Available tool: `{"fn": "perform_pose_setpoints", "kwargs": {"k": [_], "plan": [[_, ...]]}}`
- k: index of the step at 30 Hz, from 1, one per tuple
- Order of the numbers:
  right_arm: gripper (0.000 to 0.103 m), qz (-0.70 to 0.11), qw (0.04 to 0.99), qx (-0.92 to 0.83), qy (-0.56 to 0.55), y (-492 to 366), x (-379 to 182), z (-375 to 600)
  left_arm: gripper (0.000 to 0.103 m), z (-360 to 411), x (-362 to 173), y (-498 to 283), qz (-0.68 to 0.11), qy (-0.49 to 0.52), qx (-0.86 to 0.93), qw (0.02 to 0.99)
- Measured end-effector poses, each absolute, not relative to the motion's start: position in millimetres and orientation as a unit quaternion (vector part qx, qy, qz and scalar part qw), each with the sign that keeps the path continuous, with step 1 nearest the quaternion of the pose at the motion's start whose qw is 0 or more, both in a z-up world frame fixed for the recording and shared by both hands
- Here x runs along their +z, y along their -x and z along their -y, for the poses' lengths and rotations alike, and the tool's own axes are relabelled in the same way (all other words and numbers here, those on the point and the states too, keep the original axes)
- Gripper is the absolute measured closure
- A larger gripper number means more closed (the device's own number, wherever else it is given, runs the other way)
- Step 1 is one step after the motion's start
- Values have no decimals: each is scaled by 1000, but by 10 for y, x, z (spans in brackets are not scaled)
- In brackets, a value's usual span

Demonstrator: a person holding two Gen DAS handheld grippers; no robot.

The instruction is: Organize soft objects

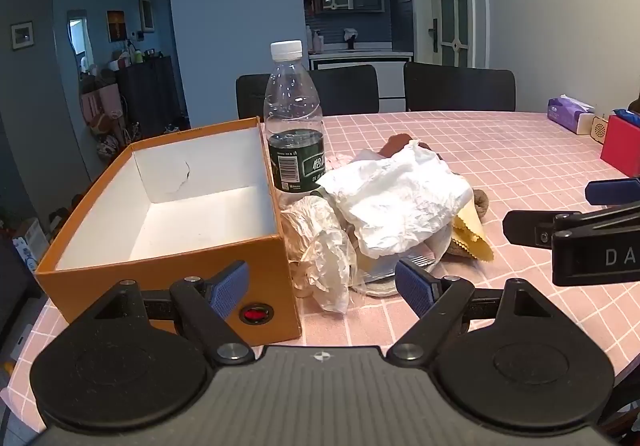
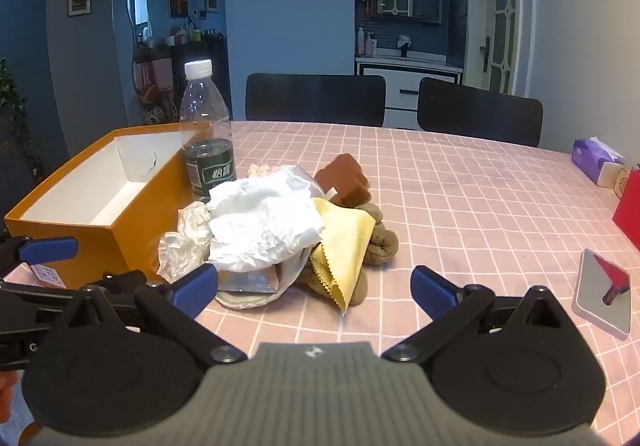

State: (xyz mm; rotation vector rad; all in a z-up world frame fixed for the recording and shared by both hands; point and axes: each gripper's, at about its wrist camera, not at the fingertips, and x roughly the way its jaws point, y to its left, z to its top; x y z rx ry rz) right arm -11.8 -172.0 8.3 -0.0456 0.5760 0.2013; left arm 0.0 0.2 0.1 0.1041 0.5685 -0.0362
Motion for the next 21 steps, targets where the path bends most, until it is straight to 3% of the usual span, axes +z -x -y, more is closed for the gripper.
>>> {"fn": "perform_pose_setpoints", "kwargs": {"k": [21], "plan": [[3,-284,954,93,34,135,94,1700,6,-79,29,28,-279,-34,2,960]]}}
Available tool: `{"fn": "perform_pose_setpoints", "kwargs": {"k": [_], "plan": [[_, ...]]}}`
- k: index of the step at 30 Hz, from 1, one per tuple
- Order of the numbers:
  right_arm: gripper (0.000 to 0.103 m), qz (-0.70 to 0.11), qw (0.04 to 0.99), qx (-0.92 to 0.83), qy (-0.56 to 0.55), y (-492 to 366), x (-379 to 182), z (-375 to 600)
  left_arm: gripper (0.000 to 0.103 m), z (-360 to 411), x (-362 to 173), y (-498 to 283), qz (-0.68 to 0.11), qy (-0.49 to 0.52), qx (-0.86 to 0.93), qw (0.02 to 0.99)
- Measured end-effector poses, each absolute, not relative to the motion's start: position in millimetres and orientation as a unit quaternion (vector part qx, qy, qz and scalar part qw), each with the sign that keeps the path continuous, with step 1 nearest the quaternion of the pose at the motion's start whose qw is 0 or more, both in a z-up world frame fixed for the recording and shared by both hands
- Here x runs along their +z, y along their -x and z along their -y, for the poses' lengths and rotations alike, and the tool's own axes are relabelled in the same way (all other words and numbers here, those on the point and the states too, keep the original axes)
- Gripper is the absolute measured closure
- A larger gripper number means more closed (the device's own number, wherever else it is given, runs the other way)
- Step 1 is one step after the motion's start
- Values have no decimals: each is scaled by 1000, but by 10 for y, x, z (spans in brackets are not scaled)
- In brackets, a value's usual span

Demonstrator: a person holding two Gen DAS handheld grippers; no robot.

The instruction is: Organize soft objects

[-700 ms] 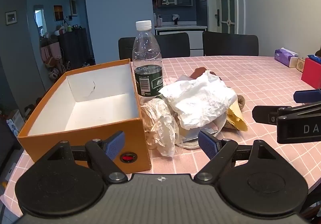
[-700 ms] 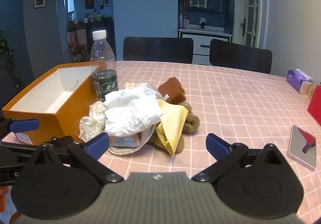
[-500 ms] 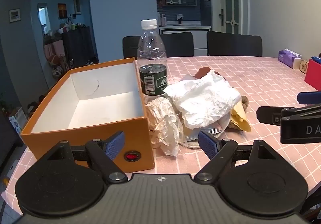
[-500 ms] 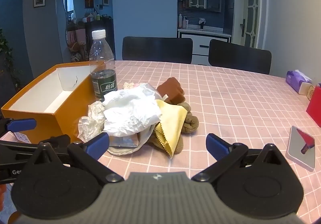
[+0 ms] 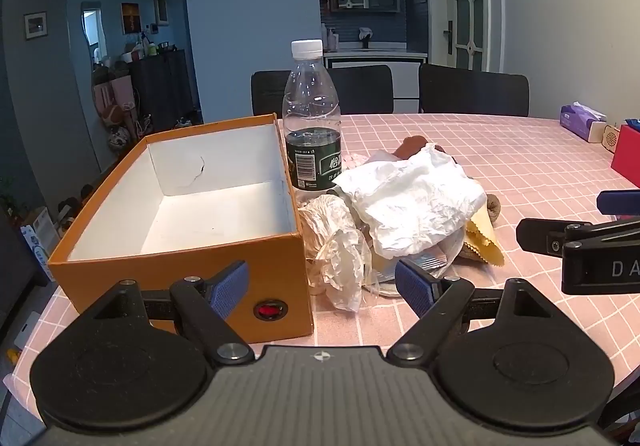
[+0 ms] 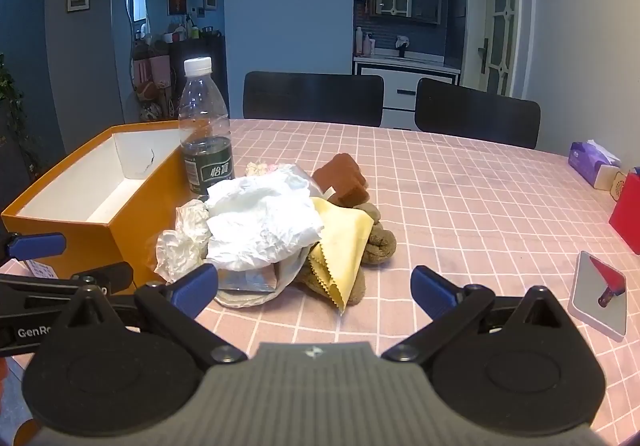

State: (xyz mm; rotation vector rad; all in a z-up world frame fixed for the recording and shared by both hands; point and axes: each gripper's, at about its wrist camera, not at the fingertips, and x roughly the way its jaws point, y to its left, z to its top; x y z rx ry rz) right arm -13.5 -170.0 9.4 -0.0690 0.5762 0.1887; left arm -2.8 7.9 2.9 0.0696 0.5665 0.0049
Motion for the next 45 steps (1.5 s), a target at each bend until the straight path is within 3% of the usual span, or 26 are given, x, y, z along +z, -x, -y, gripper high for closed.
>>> {"fn": "perform_pose_setpoints", "kwargs": {"k": [45], "plan": [[3,-286,953,91,30,114,64,1735,6,6,7,-20,-291,-39,-1,956]]}}
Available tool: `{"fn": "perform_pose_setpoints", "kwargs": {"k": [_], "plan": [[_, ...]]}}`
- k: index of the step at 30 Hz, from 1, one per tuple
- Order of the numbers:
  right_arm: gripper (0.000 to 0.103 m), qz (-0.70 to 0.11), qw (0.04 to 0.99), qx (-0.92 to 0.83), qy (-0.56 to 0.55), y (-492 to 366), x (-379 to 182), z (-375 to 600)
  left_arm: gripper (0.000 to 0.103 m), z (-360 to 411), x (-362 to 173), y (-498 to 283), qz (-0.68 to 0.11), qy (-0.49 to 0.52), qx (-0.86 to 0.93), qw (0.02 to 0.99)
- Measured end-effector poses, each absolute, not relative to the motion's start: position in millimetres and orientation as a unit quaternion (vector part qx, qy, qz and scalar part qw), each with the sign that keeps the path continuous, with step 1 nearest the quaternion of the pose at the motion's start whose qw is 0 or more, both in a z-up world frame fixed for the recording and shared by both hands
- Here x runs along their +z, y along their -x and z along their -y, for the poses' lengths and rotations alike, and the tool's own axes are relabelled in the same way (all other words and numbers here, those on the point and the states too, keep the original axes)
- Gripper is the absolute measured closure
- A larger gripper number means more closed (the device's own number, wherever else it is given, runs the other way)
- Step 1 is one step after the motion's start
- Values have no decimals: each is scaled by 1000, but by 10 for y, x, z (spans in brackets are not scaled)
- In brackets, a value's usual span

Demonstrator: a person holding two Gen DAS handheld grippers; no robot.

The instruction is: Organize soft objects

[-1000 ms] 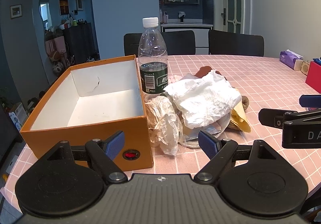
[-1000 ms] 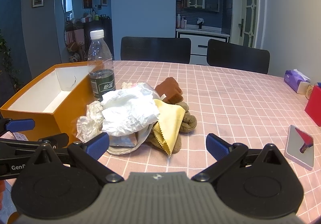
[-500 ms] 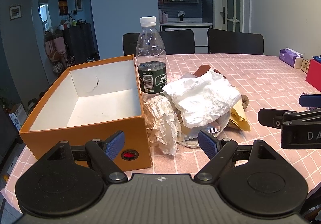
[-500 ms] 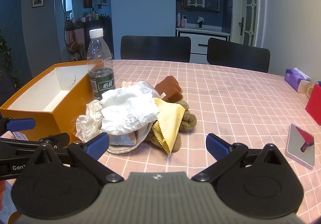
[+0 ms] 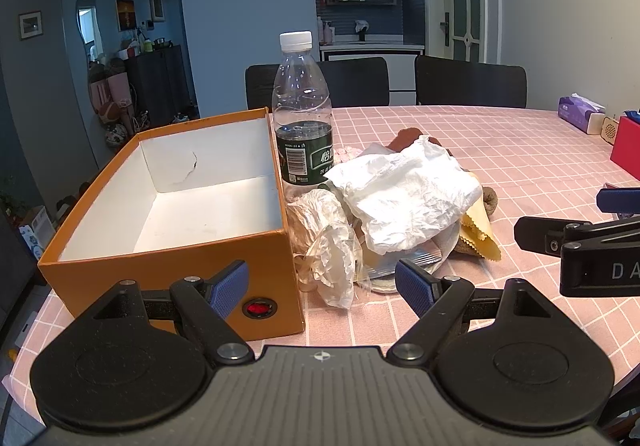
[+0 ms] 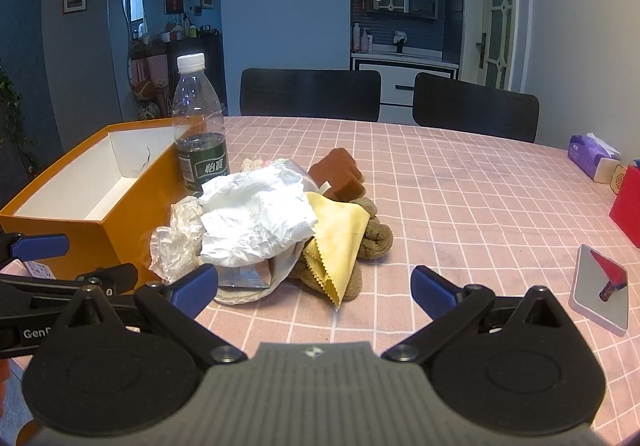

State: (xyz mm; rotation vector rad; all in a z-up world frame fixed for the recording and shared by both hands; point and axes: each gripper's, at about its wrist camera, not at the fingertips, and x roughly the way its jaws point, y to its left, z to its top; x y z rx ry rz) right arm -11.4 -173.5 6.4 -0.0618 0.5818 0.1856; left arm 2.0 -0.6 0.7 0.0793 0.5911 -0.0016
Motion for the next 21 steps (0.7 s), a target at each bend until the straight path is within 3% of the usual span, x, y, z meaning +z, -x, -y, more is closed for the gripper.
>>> {"fn": "perform_pose_setpoints", "kwargs": {"k": [21], "plan": [[3,-289,952,93,32,125,60,1717,6,-3,-6,-19,-292,-39,-1,956]]}}
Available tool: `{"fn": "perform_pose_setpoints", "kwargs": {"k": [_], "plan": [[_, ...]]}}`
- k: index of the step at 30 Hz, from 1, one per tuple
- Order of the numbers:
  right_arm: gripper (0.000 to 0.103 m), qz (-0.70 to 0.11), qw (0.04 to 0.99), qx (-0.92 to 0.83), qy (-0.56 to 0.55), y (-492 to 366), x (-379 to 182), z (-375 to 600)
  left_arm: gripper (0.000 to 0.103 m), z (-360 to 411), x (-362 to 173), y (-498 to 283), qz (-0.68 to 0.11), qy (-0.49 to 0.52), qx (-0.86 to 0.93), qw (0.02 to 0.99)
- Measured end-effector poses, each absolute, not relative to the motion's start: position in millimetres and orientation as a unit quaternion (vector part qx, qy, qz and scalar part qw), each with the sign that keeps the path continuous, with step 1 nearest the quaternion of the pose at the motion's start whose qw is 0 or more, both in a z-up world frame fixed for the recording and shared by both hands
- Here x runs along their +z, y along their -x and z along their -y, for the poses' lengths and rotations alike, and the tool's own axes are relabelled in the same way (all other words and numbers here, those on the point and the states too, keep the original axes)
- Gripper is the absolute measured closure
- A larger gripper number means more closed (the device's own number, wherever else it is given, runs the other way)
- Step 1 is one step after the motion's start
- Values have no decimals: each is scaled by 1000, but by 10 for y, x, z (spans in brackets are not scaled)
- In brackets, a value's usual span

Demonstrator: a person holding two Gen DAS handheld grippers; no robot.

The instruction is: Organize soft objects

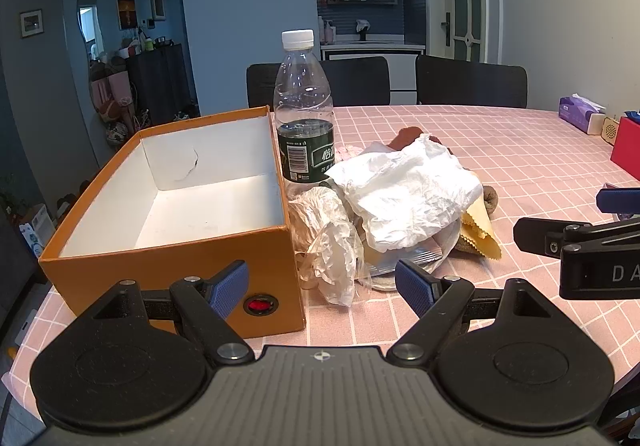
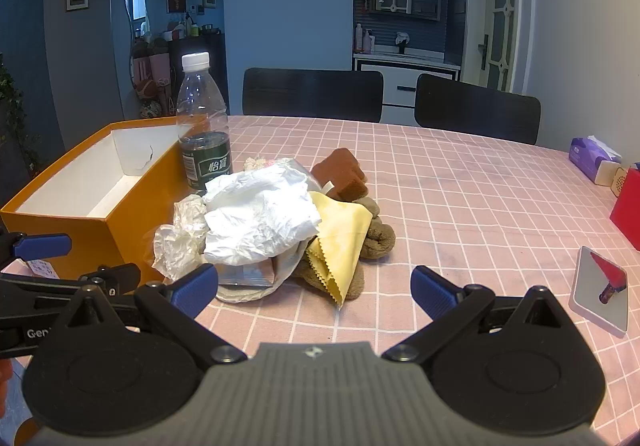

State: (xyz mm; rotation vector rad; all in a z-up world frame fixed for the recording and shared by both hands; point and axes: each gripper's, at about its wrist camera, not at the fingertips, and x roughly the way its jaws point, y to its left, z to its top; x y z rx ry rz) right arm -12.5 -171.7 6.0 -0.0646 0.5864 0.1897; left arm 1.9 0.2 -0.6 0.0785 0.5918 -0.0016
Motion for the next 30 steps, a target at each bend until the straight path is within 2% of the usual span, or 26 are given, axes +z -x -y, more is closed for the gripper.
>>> {"fn": "perform_pose_setpoints", "kwargs": {"k": [17,19,23,30], "plan": [[3,-299,949,97,23,33,-17,1782,7,32,-49,-82,-300,-41,-19,953],[3,-295,950,102,16,6,-27,1834,11,55,-46,-107,-297,-43,-33,953],[3,-290,952,99,21,-93,-38,1915,25,138,-25,-179,-287,-59,-65,954],[7,-299,948,108,15,-363,-114,1962,33,270,-19,-454,-276,-78,-103,952]]}}
